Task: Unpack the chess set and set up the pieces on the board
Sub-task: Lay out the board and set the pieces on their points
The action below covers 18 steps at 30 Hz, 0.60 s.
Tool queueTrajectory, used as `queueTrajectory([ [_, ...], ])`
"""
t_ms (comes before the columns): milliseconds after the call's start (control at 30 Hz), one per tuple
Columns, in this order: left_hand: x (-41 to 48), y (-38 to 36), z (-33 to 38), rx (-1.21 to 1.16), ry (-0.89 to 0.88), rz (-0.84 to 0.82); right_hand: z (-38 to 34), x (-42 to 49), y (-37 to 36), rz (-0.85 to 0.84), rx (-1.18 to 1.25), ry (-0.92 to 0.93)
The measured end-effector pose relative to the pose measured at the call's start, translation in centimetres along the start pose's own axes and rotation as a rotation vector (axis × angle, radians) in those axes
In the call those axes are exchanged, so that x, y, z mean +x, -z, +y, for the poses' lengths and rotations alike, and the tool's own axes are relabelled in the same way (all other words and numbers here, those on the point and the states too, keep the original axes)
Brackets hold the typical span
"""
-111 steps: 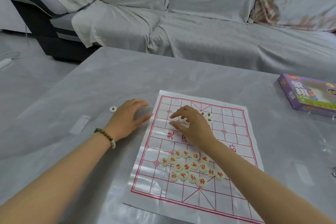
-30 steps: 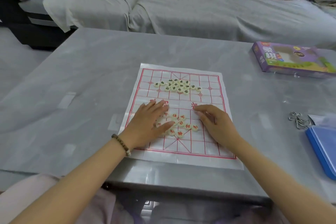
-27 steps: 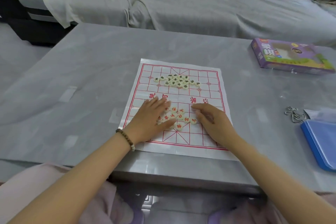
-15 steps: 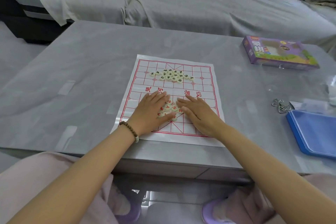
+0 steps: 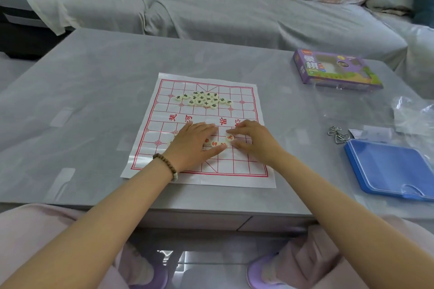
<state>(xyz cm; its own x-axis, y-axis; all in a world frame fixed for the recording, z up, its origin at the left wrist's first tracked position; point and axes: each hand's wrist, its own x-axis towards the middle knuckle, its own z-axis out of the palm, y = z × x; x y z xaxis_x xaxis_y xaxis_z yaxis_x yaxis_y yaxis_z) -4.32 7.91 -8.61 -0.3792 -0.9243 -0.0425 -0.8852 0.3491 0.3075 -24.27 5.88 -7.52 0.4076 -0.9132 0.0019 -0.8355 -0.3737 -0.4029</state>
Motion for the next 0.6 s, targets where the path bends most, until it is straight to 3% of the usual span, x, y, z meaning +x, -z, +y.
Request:
queueTrajectory([
  [300, 1.9, 0.0, 2.5, 0.111, -0.019, -0.063, 3.5, -1.1, 0.2, 0.228, 0.018, -0.179],
  [600, 3.0, -0.6, 3.8, 0.189, -0.018, -0.095, 5.1, -1.7, 0.3, 0.206, 0.174, -0.179],
])
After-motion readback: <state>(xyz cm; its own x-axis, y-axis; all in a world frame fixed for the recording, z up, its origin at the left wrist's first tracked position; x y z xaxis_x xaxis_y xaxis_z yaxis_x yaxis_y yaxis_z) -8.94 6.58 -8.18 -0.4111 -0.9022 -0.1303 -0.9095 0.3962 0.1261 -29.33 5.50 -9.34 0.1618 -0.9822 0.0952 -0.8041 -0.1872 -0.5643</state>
